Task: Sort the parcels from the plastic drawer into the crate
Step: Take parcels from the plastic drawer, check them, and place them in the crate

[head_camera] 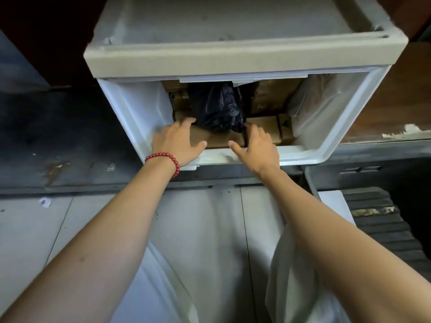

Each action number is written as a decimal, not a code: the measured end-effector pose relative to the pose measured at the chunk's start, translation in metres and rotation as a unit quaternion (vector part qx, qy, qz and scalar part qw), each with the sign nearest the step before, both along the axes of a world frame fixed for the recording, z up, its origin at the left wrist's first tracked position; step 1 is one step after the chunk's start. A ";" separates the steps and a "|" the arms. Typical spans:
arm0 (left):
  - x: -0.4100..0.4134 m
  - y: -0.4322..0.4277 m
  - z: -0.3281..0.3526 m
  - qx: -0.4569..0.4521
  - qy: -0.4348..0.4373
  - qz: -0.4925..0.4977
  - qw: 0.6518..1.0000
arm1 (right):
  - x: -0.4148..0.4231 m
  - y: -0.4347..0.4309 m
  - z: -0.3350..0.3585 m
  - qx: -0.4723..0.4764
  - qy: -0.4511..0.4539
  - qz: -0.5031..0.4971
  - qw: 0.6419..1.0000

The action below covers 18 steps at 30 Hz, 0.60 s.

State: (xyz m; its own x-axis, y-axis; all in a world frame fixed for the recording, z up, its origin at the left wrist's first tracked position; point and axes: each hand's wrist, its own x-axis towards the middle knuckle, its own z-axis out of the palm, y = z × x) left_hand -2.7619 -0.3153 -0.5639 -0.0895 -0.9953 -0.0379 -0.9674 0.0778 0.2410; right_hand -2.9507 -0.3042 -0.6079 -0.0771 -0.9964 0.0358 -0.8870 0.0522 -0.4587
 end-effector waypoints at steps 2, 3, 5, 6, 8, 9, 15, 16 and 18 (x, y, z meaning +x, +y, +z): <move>-0.002 -0.004 -0.004 -0.007 0.005 -0.007 1.000 | 0.002 -0.006 -0.009 -0.004 0.024 -0.019 1.000; -0.002 -0.005 -0.005 -0.011 0.005 -0.010 1.000 | 0.004 -0.009 -0.012 -0.009 0.037 -0.024 0.999; -0.002 -0.008 -0.007 -0.017 0.000 -0.012 1.000 | 0.008 -0.016 -0.017 -0.028 0.031 -0.020 0.999; -0.001 -0.009 -0.007 -0.019 -0.002 -0.012 1.000 | 0.010 -0.020 -0.018 -0.037 0.006 -0.015 0.999; -0.001 -0.011 -0.007 -0.022 -0.003 -0.007 1.000 | 0.015 -0.030 -0.020 -0.039 -0.061 -0.009 0.997; -0.002 -0.011 -0.007 -0.024 0.000 -0.005 1.000 | 0.017 -0.035 -0.021 -0.035 -0.083 -0.009 0.996; -0.006 -0.015 -0.006 -0.031 0.027 -0.001 0.999 | 0.033 -0.062 -0.018 -0.022 -0.283 -0.048 0.958; -0.005 -0.016 -0.006 -0.031 0.030 0.001 0.999 | 0.034 -0.065 -0.019 -0.027 -0.313 -0.059 0.947; -0.005 -0.017 -0.006 -0.030 0.031 0.004 0.999 | 0.031 -0.069 -0.023 -0.039 -0.325 -0.077 0.942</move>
